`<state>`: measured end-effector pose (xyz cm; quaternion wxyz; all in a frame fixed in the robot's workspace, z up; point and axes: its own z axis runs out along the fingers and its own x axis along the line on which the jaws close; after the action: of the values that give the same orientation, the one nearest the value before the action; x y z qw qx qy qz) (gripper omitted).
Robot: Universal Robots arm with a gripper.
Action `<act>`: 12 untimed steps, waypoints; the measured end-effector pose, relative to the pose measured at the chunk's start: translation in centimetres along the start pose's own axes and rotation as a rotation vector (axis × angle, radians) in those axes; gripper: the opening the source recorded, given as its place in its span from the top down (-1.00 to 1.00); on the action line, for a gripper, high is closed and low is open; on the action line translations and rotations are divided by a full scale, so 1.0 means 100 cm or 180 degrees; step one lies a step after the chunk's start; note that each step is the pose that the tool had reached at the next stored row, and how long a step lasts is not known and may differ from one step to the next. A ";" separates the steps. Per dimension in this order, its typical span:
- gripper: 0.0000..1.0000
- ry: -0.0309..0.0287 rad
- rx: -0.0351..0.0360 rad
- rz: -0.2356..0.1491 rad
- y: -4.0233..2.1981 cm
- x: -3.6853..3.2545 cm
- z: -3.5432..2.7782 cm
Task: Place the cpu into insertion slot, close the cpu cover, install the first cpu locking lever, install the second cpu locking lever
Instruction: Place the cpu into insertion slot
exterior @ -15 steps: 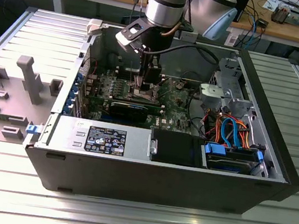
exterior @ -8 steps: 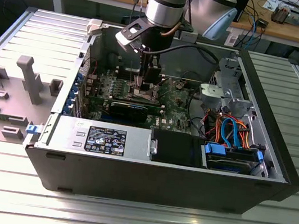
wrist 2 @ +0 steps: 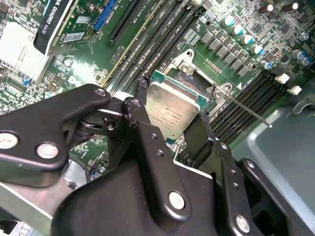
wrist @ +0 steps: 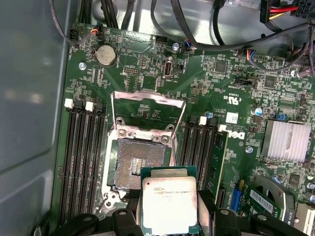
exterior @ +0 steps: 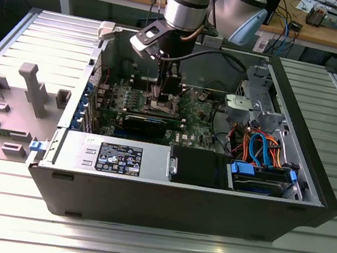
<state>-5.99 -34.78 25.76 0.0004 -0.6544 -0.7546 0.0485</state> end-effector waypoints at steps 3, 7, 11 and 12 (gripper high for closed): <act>-0.09 0.0001 0.0001 0.0010 0.0000 0.0000 0.0000; -0.09 0.0002 0.0002 0.0029 0.0000 0.0000 0.0000; -0.09 0.0004 0.0003 0.0054 0.0000 0.0000 0.0000; -0.09 0.0004 0.0004 0.0057 0.0000 0.0000 0.0000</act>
<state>-5.99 -34.78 25.76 0.0008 -0.6612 -0.7486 0.0485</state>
